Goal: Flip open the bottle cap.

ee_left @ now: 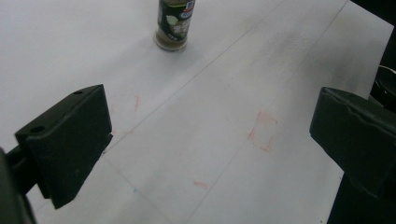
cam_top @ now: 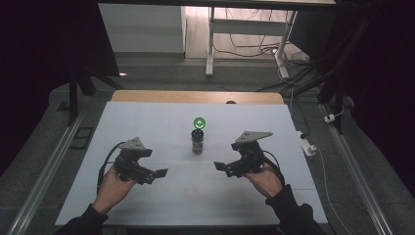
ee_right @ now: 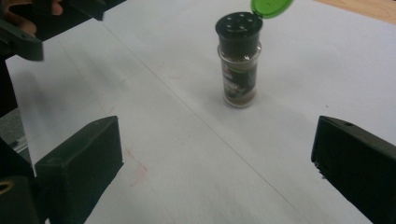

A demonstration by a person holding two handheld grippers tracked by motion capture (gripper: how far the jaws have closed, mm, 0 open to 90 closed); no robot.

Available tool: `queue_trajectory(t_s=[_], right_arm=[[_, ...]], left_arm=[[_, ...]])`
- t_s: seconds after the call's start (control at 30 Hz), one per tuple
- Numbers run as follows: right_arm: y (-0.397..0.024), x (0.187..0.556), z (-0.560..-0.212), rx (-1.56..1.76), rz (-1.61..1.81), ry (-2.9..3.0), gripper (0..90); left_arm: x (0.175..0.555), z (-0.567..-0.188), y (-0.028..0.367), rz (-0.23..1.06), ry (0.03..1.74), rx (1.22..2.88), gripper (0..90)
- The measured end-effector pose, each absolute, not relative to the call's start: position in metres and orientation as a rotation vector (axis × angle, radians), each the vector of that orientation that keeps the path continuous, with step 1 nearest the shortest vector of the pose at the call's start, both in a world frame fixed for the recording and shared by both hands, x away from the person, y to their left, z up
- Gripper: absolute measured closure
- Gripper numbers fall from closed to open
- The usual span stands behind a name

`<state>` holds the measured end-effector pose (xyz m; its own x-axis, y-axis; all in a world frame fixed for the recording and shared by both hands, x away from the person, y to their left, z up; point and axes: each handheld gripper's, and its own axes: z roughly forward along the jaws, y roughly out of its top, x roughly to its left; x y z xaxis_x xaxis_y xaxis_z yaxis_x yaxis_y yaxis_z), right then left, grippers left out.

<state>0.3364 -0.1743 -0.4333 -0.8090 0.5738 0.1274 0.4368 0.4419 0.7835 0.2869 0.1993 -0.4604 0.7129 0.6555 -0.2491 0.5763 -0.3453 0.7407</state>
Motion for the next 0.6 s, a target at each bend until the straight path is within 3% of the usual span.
queue_trajectory(t_s=[0.6], right_arm=[[-0.244, 0.302, -0.44, 1.041, 1.279, 2.382, 0.0]], left_arm=[[0.231, -0.469, 0.262, 0.191, 1.071, 1.932, 0.0]])
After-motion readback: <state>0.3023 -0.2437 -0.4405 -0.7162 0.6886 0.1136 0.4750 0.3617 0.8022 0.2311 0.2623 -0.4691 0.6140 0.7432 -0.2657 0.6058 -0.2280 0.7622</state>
